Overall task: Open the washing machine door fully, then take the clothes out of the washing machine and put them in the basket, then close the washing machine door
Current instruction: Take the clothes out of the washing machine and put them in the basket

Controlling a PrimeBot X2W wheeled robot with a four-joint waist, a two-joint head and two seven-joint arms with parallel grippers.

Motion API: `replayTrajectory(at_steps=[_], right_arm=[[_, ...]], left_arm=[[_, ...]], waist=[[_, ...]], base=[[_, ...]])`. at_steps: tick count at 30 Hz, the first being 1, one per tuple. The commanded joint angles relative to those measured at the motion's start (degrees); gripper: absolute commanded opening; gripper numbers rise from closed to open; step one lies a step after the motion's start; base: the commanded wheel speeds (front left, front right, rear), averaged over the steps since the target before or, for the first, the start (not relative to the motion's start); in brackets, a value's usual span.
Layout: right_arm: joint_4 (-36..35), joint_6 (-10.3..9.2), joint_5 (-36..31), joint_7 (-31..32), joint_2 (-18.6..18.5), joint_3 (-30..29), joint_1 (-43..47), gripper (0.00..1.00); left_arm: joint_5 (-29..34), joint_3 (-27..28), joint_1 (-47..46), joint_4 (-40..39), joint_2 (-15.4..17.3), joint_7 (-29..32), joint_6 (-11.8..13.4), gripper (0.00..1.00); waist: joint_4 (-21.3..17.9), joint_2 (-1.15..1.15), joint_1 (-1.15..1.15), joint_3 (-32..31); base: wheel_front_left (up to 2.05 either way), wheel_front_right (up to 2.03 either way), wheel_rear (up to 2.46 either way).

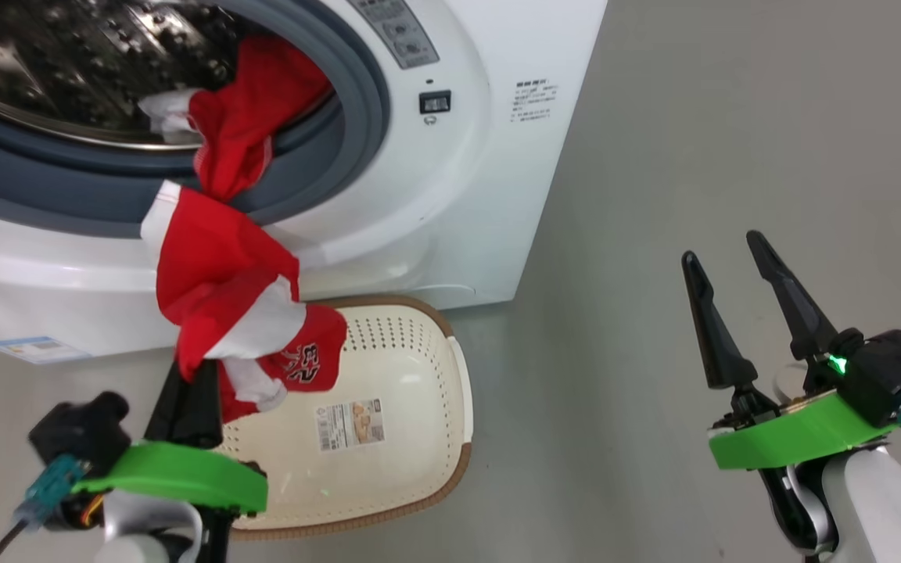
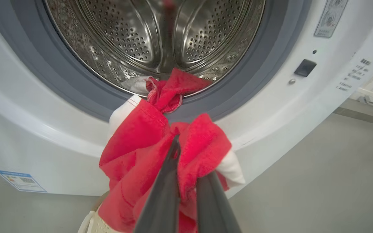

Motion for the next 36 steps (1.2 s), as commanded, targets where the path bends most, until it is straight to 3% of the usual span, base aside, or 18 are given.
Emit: replayTrajectory(at_steps=[1,15,26,36], right_arm=[[-1.7,0.37,0.3,-0.4,-0.2,1.3,-1.7,1.00],[-1.9,0.37,0.3,-0.4,-0.4,2.6,-4.4,1.00],[-1.8,0.37,1.1,-0.4,0.2,3.1,-7.1,1.00],[-1.2,0.37,1.7,-0.4,0.6,4.7,-8.4,1.00]], left_arm=[[-0.7,1.5,-3.0,2.3,0.4,-1.2,-1.0,0.00],[-4.0,0.6,-14.9,30.8,0.2,-4.8,-5.1,0.00],[-5.0,-0.4,-26.7,55.3,1.2,-1.4,-6.7,0.00],[-4.9,-1.7,-32.6,66.9,2.4,-0.4,-7.9,0.00]], waist=[[-1.0,0.00,0.00,2.2],[-3.9,0.00,0.00,8.8],[-5.8,0.00,0.00,13.7],[-6.9,0.00,0.00,17.3]], base=[[0.00,0.00,0.00],[0.00,0.00,0.00],[0.00,0.00,0.00],[0.00,0.00,0.00]])
